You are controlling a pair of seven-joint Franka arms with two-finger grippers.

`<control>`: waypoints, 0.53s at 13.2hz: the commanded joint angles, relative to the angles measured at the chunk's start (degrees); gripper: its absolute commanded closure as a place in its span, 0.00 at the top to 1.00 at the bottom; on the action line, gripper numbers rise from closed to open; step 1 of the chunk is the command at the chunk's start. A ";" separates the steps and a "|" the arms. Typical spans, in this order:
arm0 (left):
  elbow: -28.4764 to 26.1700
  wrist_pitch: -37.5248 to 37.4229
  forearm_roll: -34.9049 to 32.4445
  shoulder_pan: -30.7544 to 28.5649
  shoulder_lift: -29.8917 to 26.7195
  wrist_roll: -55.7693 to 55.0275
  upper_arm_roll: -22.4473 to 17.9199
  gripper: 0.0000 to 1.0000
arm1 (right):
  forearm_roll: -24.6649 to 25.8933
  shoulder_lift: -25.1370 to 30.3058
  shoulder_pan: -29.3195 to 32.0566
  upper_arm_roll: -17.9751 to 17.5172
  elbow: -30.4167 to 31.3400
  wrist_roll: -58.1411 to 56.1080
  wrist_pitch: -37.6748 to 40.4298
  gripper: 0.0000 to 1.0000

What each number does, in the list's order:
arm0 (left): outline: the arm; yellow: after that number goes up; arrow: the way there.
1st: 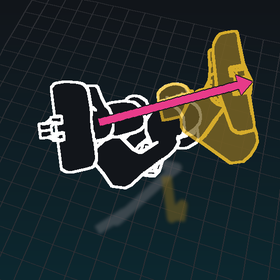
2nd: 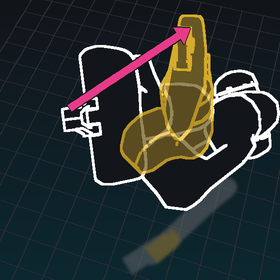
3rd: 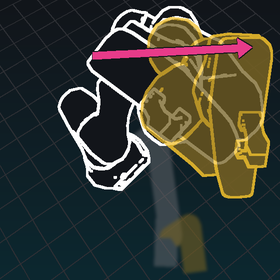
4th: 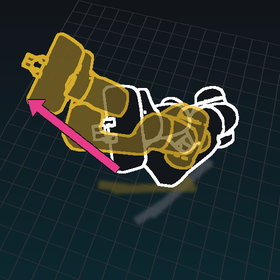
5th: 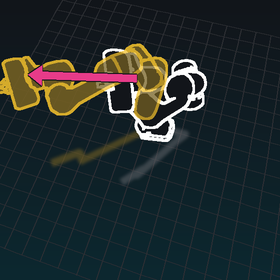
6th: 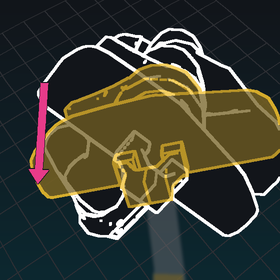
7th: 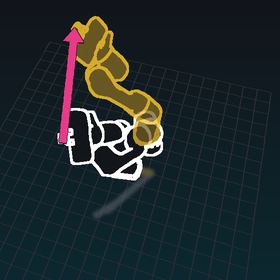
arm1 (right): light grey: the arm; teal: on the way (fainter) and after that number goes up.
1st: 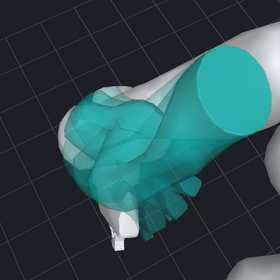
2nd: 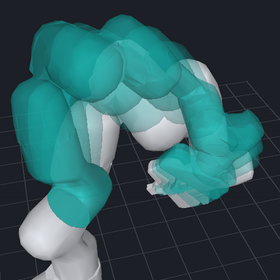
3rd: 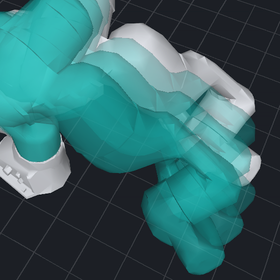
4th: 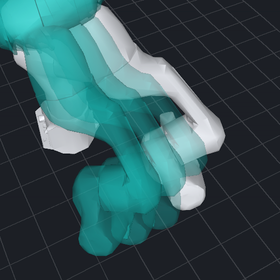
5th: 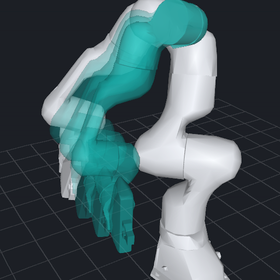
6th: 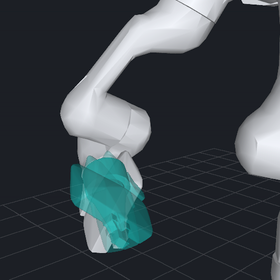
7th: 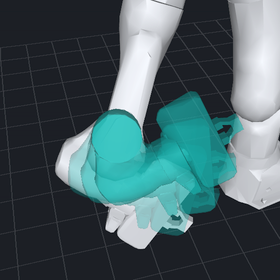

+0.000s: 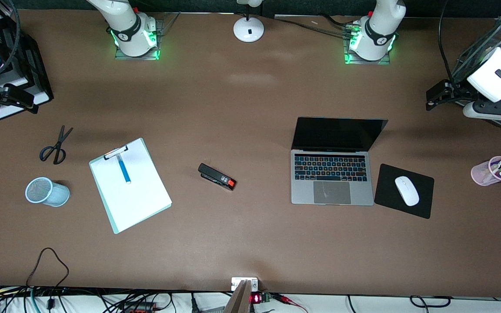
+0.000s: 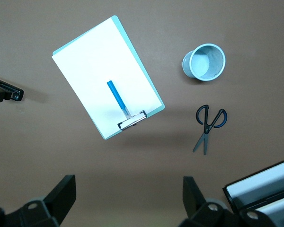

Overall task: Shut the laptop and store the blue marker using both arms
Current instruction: 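Reach the right gripper toward the blue marker on the clipboard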

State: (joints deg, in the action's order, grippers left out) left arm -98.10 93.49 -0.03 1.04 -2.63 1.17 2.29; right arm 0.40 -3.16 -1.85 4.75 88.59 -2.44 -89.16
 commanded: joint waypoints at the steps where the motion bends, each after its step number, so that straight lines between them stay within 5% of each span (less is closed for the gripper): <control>1: 0.98 -0.24 0.03 0.36 0.43 -0.55 -0.44 1.00 | 0.48 1.66 0.01 -0.18 1.67 0.77 -0.14 1.00; 7: 1.60 -0.76 0.03 0.36 0.61 -0.72 -0.26 1.00 | -0.30 -0.62 0.36 -0.10 1.23 0.95 -1.01 1.00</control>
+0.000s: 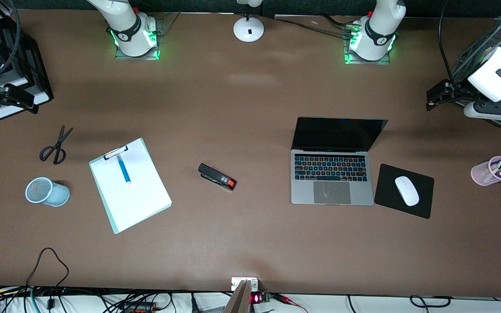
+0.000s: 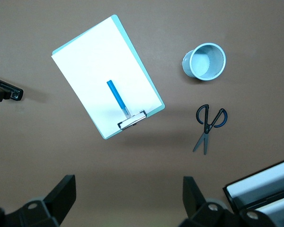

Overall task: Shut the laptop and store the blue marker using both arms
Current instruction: 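Reach the right gripper toward the blue marker on the clipboard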

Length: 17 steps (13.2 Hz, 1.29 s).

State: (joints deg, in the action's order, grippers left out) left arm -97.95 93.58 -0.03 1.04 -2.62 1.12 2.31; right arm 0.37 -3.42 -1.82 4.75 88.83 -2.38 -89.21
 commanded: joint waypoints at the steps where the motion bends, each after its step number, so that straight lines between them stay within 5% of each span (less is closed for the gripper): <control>1: 1.54 -1.46 -0.06 0.36 0.68 -0.68 -0.20 1.00 | -0.55 -0.97 0.32 -0.10 1.00 0.89 -2.54 1.00; 10: 5.14 -6.82 -0.67 0.36 5.08 -0.33 -0.29 1.00 | -1.25 -15.81 -5.65 -0.36 -0.50 1.15 -11.78 1.00; 11: 5.31 -6.92 -0.67 0.36 4.91 -0.15 -0.20 0.78 | -1.34 -17.57 -5.74 -0.36 -0.50 1.15 -13.26 1.00; 12: 5.84 -7.79 -0.67 0.36 4.90 -0.07 -0.03 0.39 | -1.34 -19.24 -5.91 -0.36 -0.50 0.63 -15.19 1.00; 13: 6.37 -9.88 -0.67 0.45 4.99 -0.15 0.15 0.21 | -1.34 -20.91 -6.87 -0.36 -0.50 0.28 -16.69 1.00; 14: 6.46 -10.78 -0.67 0.62 4.99 -0.41 0.24 0.11 | -1.25 -22.40 -7.14 -0.36 -0.50 0.27 -18.01 1.00; 17: 6.46 -10.70 -0.67 0.63 5.17 -0.50 0.24 0.09 | -1.25 -25.14 -7.15 -0.36 -0.32 -3.83 -18.99 1.00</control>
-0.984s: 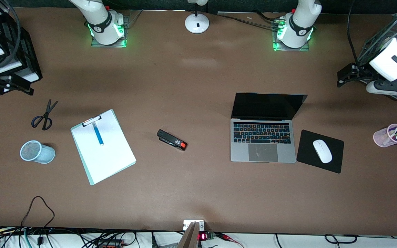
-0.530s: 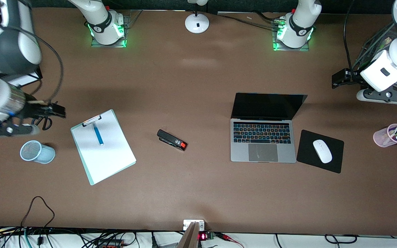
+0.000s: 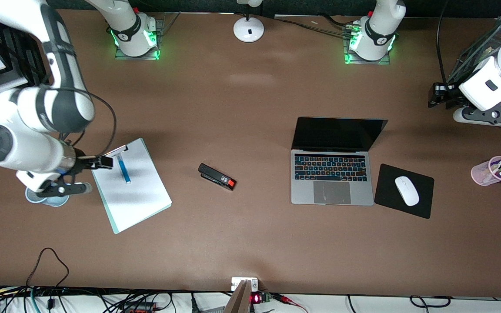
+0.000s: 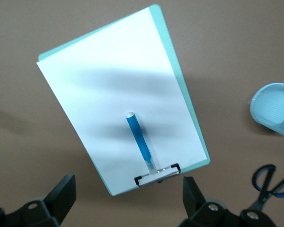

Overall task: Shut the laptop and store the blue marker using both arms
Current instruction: 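Reach the right gripper toward the blue marker on the clipboard, then grasp the blue marker with the right gripper while the left gripper reaches the laptop lid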

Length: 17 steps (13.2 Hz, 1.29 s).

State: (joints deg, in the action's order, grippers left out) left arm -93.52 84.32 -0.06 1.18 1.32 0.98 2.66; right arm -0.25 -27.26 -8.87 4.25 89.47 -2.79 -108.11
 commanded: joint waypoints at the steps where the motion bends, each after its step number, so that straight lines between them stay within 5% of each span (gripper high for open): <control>1: 1.85 -1.44 -0.64 0.40 1.23 -0.19 -0.02 0.09 | -0.71 -1.74 0.17 0.15 -0.97 -6.67 -0.08 1.00; 4: -0.77 -1.52 -0.12 1.45 0.88 -0.53 0.59 0.09 | -0.71 -4.20 0.87 0.32 -0.88 -7.93 -0.52 1.00; 8: -5.96 1.36 0.50 1.63 0.53 -1.24 5.68 0.09 | -0.63 -5.00 0.87 0.32 7.44 -13.08 -12.79 1.00; 13: -20.62 11.73 0.50 1.20 -6.30 -8.26 14.55 0.09 | -0.63 -6.05 1.67 0.15 10.55 -19.18 -21.08 1.00; 17: -31.52 20.42 0.50 1.55 -12.64 -8.62 17.28 0.09 | -2.63 -8.51 0.00 0.06 10.37 -19.18 -23.19 1.00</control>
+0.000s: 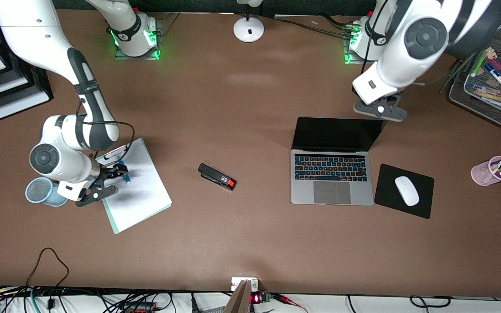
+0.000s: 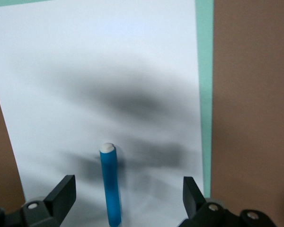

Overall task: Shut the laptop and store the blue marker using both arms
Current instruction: 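Grasp the blue marker with the right gripper while the left gripper reaches the laptop lid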

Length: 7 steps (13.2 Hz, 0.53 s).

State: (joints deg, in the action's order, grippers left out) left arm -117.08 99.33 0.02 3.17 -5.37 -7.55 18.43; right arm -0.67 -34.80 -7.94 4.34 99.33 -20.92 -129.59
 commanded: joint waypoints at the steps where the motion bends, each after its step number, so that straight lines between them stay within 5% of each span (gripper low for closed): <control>1: -10.33 8.66 0.42 -0.79 -6.40 -0.62 3.61 0.09 | -3.71 -1.15 -1.29 -0.12 0.51 -1.14 -1.71 1.00; 5: -14.57 19.12 0.42 -0.80 -4.04 -2.12 5.12 0.09 | -3.99 -1.85 -1.29 -0.03 0.69 -1.23 -1.72 1.00; 7: -15.89 21.69 0.42 -1.06 -2.98 -2.12 5.30 0.09 | -3.56 -2.20 -1.29 -0.03 0.69 -1.31 -1.71 0.91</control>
State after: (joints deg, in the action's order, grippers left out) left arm -131.58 118.55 0.02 3.01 -8.72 -9.63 23.26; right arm -3.40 -37.11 -9.27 4.27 99.34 -20.93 -130.46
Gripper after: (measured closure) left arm 0.907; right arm 0.044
